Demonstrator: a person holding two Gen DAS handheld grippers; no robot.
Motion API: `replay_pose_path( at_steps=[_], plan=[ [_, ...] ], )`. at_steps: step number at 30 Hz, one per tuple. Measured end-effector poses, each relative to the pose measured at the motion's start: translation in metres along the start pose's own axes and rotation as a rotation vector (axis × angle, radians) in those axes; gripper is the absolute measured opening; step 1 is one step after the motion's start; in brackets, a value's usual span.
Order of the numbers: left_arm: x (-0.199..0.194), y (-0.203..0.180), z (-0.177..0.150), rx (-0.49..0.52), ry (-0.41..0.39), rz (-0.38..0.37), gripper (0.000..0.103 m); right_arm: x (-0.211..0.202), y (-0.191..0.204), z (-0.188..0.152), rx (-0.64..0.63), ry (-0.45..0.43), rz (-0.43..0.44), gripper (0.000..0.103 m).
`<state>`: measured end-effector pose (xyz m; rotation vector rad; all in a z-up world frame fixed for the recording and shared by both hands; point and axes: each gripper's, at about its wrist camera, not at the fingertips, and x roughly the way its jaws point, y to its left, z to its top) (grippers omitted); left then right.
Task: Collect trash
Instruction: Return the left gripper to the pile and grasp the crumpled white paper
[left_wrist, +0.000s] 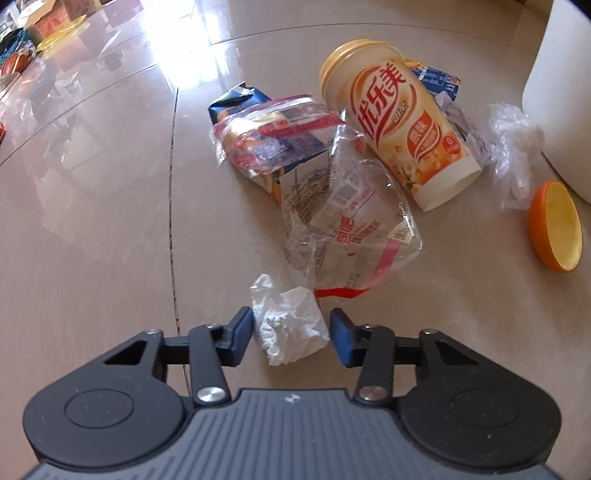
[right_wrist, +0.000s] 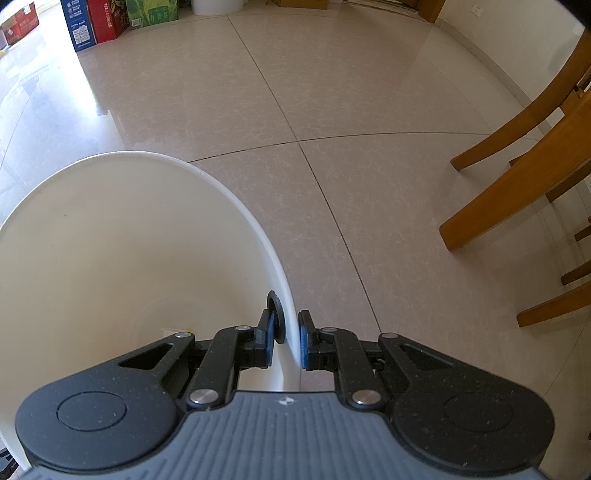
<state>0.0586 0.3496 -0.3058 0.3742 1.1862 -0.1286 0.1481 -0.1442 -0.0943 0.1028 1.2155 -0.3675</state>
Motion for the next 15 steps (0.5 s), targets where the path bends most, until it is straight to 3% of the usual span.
replay_pose_path(
  at_steps=[5,15],
  plan=[
    [-0.004,-0.002,-0.002,-0.006,0.005,-0.009,0.032,0.0,0.0,0.0,-0.002,0.0,-0.001,0.016],
    [-0.018,0.002,-0.012,0.013,0.04,-0.051,0.024,0.0,0.0,0.0,-0.001,0.0,-0.001,0.016]
  ],
)
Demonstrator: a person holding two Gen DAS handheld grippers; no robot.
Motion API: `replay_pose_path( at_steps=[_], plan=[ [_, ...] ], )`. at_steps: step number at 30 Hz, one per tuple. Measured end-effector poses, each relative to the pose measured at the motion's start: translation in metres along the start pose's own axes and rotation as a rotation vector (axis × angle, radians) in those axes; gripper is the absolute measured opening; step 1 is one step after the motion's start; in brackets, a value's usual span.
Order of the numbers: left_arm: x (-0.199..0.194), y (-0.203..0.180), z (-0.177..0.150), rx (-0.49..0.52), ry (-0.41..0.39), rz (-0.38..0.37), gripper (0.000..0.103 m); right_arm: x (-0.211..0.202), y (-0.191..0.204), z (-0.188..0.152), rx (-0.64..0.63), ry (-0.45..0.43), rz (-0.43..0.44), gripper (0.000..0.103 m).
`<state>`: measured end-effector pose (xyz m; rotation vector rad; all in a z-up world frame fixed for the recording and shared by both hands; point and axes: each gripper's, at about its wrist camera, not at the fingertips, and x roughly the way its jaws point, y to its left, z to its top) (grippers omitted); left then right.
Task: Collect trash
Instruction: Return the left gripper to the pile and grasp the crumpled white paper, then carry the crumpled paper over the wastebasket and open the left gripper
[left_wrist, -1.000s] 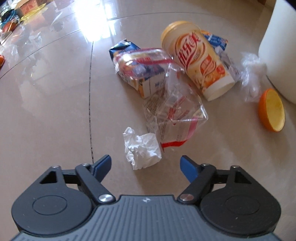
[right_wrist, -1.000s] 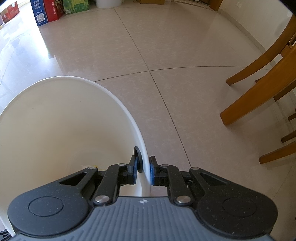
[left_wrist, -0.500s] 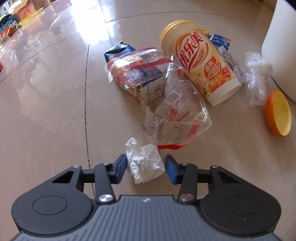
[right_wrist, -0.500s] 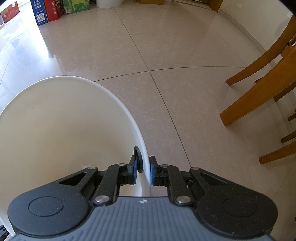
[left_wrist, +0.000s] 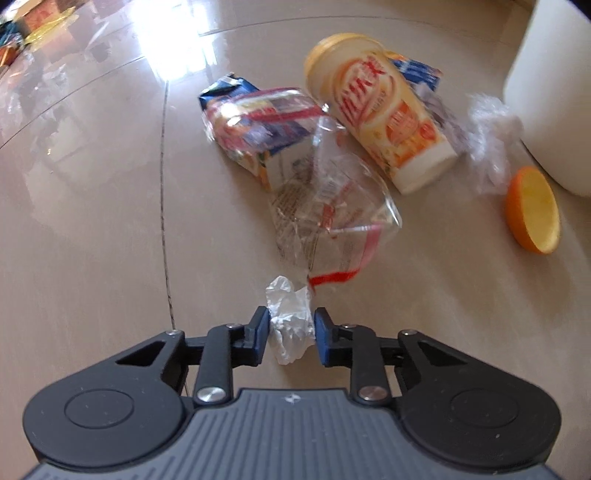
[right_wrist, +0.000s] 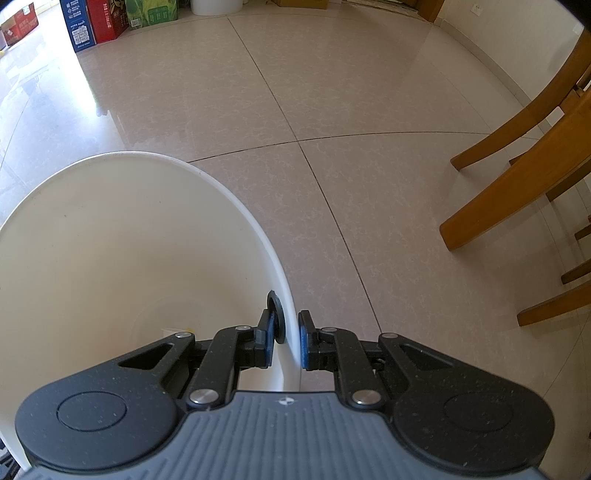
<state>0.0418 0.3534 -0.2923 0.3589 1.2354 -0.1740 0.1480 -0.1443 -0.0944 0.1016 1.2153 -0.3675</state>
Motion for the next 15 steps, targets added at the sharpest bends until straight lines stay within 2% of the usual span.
replay_pose_path(
  at_steps=[8,12,15],
  plan=[
    [-0.026,-0.016,-0.011,0.019,0.036,-0.083,0.024,0.0,0.0,0.0,0.005,0.001,0.0,0.016],
    [-0.048,-0.03,-0.002,0.09,0.086,-0.121,0.024,0.0,0.001,0.0,0.005,0.002,-0.001,0.016],
    [-0.074,-0.044,0.012,0.152,0.083,-0.171,0.024,0.0,0.0,0.0,0.006,0.002,0.0,0.016]
  ],
)
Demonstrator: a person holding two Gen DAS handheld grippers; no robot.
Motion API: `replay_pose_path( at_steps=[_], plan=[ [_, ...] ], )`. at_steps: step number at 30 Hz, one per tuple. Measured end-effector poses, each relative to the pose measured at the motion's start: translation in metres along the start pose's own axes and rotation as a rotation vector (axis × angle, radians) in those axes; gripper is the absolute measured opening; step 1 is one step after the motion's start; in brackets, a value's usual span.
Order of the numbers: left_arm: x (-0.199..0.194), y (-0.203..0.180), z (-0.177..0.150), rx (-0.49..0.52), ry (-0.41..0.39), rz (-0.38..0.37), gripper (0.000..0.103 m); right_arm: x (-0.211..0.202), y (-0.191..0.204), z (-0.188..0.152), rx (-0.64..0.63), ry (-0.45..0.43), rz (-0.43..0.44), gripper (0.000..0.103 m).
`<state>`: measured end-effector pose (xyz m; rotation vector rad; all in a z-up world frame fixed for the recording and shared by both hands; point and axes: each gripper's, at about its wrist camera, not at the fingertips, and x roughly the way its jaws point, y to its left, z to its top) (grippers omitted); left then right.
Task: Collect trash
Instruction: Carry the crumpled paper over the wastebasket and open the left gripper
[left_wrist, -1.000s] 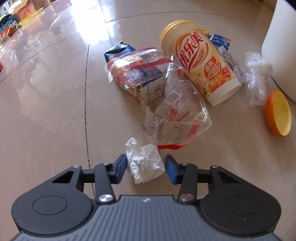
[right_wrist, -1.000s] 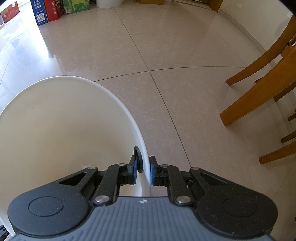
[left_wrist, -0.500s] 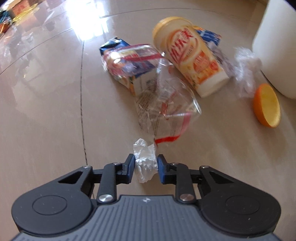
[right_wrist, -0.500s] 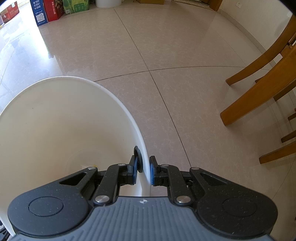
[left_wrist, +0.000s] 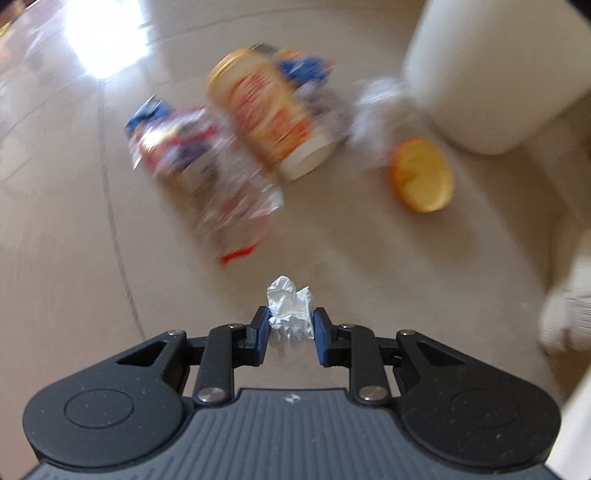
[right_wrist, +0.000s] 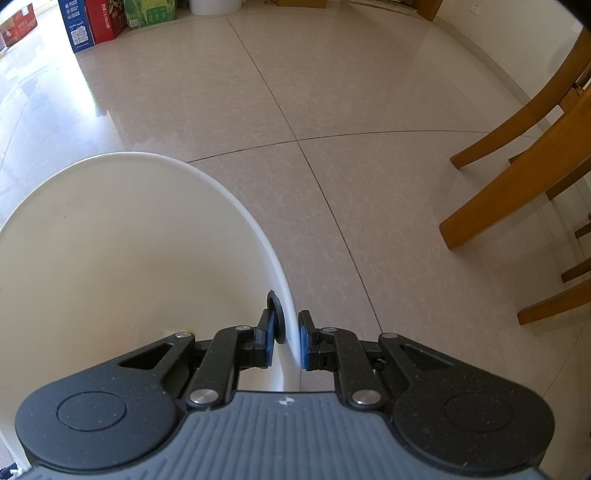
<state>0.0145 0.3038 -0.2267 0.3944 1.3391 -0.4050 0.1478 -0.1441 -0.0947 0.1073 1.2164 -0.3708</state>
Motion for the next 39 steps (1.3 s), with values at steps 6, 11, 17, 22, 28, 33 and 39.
replay_pose_path(
  at_steps=[6,11,17,22,28,33,39],
  plan=[
    [-0.052,-0.029,0.051,0.109,-0.017,-0.075,0.024,0.0,0.0,0.0,-0.001,0.001,0.0,0.016],
    [-0.098,-0.058,0.105,0.197,-0.103,-0.117,0.024,0.0,0.001,0.0,-0.003,0.004,-0.003,0.016],
    [-0.143,-0.1,0.173,0.308,-0.198,-0.141,0.024,0.0,0.001,0.001,-0.003,0.002,-0.004,0.014],
    [-0.166,-0.134,0.214,0.353,-0.292,-0.172,0.024,-0.001,0.002,0.001,0.001,-0.004,0.001,0.014],
    [-0.159,-0.168,0.24,0.374,-0.324,-0.213,0.024,0.0,0.0,-0.001,-0.009,0.001,0.002,0.014],
    [-0.142,-0.18,0.253,0.353,-0.305,-0.243,0.028,0.0,0.0,-0.001,-0.008,0.0,0.005,0.014],
    [-0.136,-0.187,0.253,0.342,-0.317,-0.218,0.079,-0.001,0.003,0.0,-0.025,-0.003,-0.002,0.014]
  ],
)
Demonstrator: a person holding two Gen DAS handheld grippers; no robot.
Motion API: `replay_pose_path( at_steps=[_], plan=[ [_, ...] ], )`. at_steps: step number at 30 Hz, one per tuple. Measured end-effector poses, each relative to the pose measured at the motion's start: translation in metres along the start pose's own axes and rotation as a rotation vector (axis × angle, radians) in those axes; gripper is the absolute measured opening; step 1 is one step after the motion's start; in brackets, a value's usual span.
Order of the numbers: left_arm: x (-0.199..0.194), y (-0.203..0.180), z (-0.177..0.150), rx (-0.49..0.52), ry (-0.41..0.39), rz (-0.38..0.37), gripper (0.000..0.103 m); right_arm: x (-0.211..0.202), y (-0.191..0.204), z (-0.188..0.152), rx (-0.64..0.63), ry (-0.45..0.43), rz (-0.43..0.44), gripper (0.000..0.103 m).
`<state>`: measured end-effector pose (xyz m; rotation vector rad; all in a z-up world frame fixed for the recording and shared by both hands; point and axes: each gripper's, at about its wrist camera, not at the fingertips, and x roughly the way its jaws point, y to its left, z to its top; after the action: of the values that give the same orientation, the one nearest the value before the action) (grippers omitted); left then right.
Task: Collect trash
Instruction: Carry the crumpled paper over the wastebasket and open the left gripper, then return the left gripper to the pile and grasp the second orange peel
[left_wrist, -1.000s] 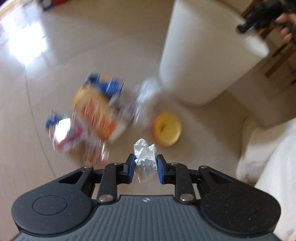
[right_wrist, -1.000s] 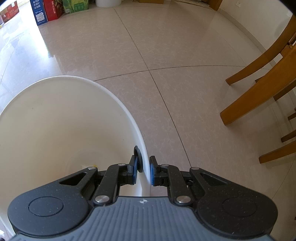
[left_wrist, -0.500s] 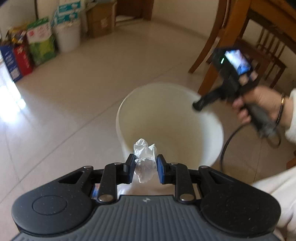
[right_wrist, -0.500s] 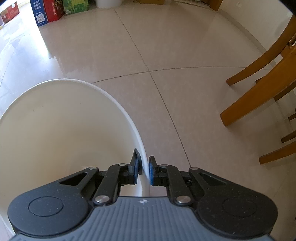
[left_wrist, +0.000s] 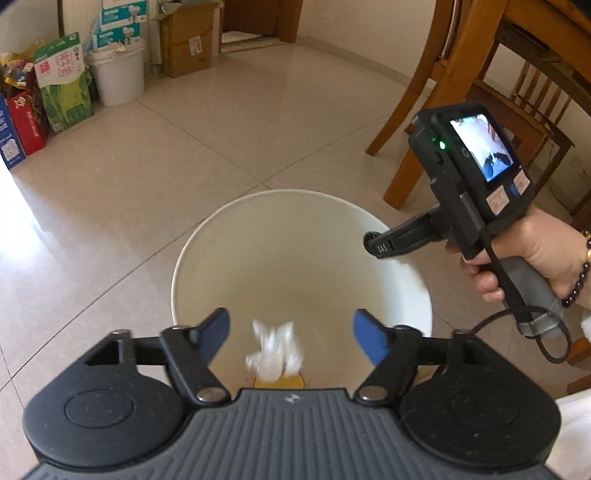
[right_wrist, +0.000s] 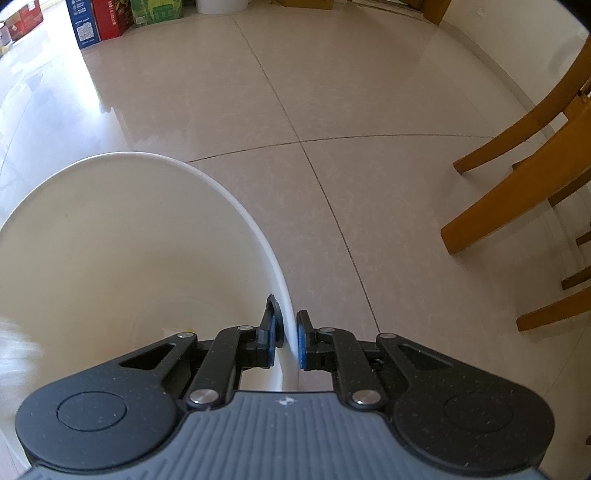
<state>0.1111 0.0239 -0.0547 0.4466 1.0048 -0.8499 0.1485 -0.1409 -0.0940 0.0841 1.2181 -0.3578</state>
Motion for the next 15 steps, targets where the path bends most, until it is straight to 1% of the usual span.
replay_pose_path(
  at_steps=[2,4,11,15],
  plan=[
    [-0.003,0.001,-0.002,0.003,-0.006,-0.008,0.084,-0.001,0.003,-0.001,-0.012,-0.003,-0.006,0.014],
    [-0.005,0.004,-0.004,-0.005,-0.008,0.004,0.089,-0.002,0.005,-0.001,-0.017,-0.005,-0.01,0.014],
    [-0.022,0.023,-0.019,-0.024,-0.023,0.067,0.093,-0.002,0.007,-0.001,-0.02,-0.006,-0.013,0.014],
    [-0.03,0.036,-0.034,-0.055,-0.025,0.068,0.095,-0.003,0.007,-0.001,-0.018,-0.006,-0.014,0.014]
  ],
)
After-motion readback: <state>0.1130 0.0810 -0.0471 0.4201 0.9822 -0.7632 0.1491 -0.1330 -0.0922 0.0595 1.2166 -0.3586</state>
